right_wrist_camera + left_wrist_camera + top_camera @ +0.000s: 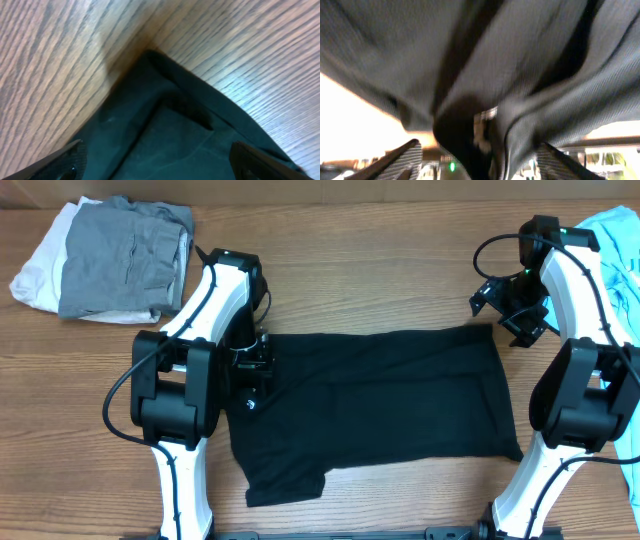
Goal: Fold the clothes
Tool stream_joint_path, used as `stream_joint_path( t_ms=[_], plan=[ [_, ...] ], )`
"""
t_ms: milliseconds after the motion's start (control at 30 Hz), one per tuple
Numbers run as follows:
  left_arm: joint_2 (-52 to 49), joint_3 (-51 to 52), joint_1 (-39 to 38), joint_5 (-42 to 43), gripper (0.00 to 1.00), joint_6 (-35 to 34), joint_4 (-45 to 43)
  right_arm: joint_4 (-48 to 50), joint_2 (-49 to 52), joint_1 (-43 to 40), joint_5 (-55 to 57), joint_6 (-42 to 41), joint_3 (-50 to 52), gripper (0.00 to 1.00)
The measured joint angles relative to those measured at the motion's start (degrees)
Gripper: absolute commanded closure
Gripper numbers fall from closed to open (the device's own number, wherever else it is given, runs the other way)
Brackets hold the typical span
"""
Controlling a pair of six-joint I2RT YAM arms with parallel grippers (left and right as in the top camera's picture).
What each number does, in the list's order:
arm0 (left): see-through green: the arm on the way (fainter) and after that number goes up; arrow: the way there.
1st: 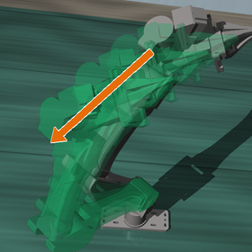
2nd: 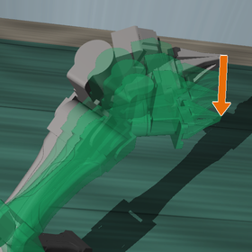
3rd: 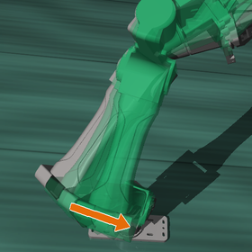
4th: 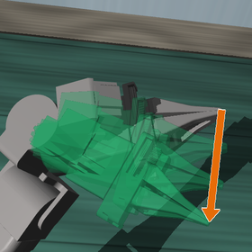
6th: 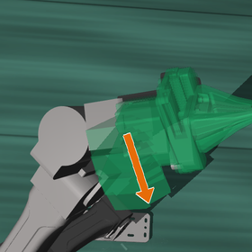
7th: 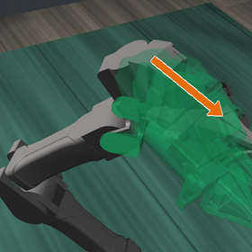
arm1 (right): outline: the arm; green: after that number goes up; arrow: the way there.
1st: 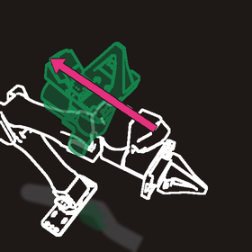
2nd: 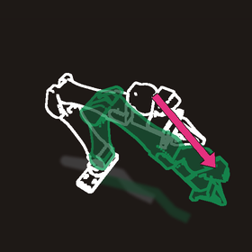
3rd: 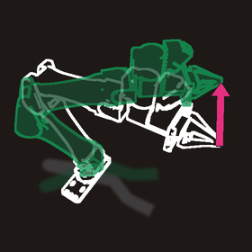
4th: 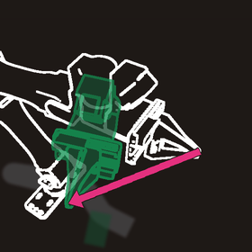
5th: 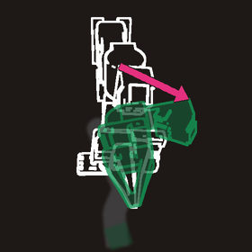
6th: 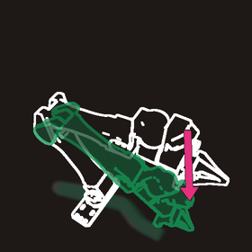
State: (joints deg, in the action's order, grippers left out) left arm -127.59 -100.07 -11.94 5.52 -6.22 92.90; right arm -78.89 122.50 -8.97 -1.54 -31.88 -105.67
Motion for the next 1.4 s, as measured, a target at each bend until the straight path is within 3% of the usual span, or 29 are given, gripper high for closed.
stream_joint_path(
  t_ms=[133, 267, 367, 533, 733, 1300, 1333, 1367, 1400],
  plan=[
    [0.00, 0.07, 0.61, -0.24, 0.22, 0.02, -4.70, 0.02, 0.00, 0.11, -1.18, 0.20, 0.00, 0.06],
    [0.00, 0.09, 2.01, -0.22, 0.40, 0.17, -8.57, 0.50, 0.00, 0.79, -1.27, 0.20, 0.02, 0.06],
    [0.00, 0.09, 2.69, 0.31, 0.43, 0.66, -8.74, 1.77, 0.00, 2.08, -1.44, 0.22, 0.28, 0.05],
    [0.00, 0.09, 2.67, 1.97, 0.77, 1.16, -7.93, 3.43, 0.00, 3.45, -1.75, 0.39, 1.73, 0.06],
    [0.00, 0.11, 2.67, 2.64, 0.96, 1.88, -5.86, 3.91, 0.00, 3.39, -2.05, 0.39, 2.25, 0.06],
    [1.14, -7.04, 2.29, 3.85, 0.96, 2.86, 3.76, 2.84, 0.00, 3.39, -2.08, 0.39, 2.25, 0.05],
    [1.36, -7.13, 2.01, 4.20, 0.87, 3.28, 3.76, 2.67, 0.00, 3.39, -2.08, 0.42, 2.25, 0.05],
    [1.51, -7.15, 1.57, 4.39, 0.59, 3.48, 3.74, 2.56, 0.00, 3.37, -2.08, 0.42, 2.25, 0.05],
    [1.60, -7.17, 1.05, 4.61, 0.37, 3.85, 3.72, 2.40, 0.00, 3.39, -2.08, 0.39, 2.25, 0.05]
  ],
)
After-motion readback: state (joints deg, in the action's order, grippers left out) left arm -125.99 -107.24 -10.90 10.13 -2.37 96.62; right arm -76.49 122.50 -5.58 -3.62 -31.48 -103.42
